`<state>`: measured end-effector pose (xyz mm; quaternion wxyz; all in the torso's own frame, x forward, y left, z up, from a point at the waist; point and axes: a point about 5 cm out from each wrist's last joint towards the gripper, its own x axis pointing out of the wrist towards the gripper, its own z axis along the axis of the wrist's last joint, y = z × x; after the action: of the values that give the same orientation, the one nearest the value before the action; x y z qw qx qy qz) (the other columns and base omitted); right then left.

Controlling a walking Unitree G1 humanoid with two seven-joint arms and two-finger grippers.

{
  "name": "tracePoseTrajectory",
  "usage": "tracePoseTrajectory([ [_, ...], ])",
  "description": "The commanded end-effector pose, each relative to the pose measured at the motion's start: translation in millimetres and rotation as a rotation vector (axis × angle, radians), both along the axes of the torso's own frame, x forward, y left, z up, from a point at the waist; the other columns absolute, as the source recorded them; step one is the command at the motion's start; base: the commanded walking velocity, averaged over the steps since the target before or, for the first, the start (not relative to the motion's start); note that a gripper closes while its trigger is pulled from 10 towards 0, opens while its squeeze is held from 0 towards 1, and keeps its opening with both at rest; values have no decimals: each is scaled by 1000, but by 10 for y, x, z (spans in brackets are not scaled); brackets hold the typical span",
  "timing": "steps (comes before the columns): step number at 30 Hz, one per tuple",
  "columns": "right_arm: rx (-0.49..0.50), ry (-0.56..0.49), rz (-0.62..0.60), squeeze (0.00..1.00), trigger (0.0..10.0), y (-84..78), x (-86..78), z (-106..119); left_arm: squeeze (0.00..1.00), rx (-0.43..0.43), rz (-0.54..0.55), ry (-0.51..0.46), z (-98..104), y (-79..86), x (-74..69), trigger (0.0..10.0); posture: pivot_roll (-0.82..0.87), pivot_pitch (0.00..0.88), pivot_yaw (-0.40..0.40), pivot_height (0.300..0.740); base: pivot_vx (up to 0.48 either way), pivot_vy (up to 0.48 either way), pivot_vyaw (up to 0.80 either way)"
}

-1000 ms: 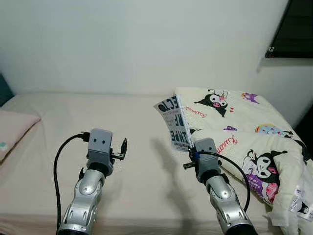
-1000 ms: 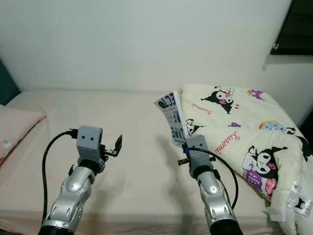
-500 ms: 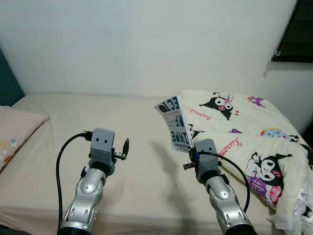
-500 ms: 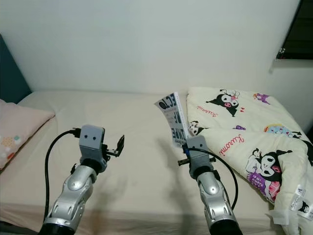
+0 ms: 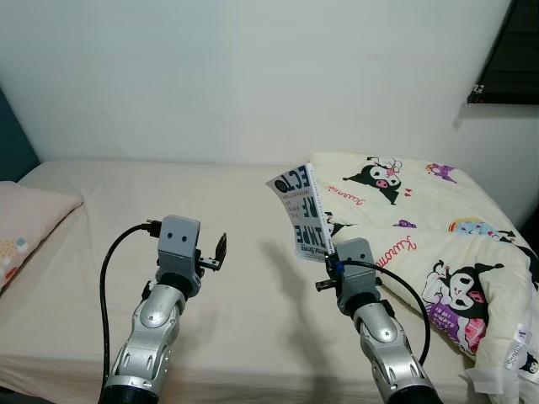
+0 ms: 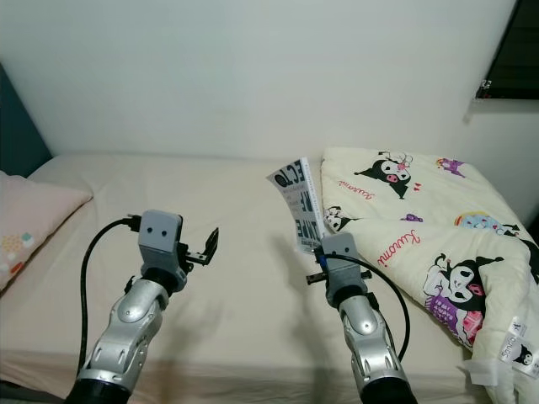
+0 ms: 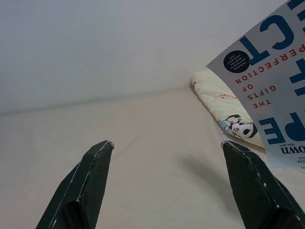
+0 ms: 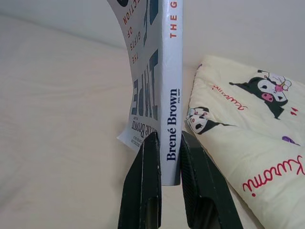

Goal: Clean up the room

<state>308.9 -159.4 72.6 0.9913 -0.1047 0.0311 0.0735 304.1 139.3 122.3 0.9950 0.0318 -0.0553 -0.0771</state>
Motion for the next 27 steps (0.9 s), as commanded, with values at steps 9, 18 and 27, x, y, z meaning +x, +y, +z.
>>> tracePoseTrajectory([
  [9,30,-34,-6,0,10000,16,37,64,0,-14,-13,-1,-13,-16,1,10000,8,0,-32,740,0,480,0],
  [18,33,-34,-4,0,10000,22,36,61,0,-15,-11,0,-20,-2,-5,10000,11,0,-36,740,0,480,0],
  [27,38,-30,-1,0,10000,43,38,50,0,-11,-11,1,-26,24,-8,10000,16,0,-33,740,0,480,0],
])
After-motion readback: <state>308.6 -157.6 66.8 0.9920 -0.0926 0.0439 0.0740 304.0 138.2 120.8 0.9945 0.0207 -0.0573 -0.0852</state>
